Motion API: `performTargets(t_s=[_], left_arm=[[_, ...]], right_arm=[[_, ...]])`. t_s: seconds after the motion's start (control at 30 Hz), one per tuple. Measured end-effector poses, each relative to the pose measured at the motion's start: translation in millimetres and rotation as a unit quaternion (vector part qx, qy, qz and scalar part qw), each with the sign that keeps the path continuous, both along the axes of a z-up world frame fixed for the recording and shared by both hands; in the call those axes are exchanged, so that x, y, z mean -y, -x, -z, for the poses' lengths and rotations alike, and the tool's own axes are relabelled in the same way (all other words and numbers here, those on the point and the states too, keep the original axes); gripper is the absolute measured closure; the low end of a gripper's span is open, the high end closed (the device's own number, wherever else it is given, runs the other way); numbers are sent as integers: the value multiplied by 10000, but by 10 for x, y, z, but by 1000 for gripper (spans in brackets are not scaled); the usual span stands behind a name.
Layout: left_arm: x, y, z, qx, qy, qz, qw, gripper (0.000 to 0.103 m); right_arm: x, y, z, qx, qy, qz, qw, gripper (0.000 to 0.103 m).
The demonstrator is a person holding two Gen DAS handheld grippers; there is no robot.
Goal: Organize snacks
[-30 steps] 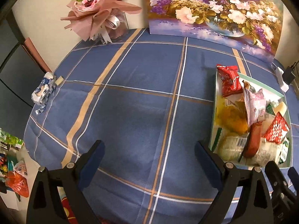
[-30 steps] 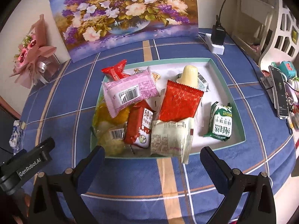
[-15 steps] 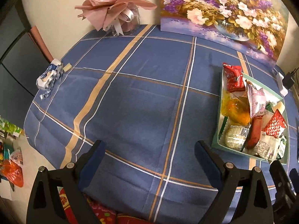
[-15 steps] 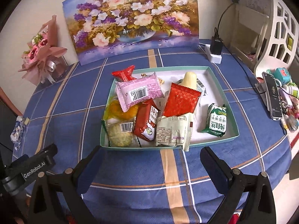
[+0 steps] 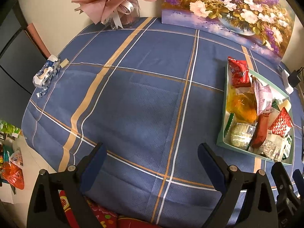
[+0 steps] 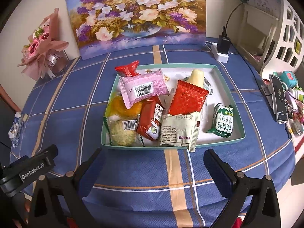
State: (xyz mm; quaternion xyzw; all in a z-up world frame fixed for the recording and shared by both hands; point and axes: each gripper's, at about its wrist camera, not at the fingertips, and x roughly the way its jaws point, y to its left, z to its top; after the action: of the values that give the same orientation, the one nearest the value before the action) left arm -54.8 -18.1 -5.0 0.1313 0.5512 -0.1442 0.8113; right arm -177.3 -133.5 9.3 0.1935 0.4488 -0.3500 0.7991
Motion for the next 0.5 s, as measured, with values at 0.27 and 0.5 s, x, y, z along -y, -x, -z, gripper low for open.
performTargets(t_s=[0.27,0.5], left_arm=[[18,-16,17,-34,-35,54,10000,7],[18,-25,23,-56,-31,25,10000,7]], right_arm=[[46,9,29,-64,-49,88,9999,0],[38,-9,41,-116,-52,88,9999,0]])
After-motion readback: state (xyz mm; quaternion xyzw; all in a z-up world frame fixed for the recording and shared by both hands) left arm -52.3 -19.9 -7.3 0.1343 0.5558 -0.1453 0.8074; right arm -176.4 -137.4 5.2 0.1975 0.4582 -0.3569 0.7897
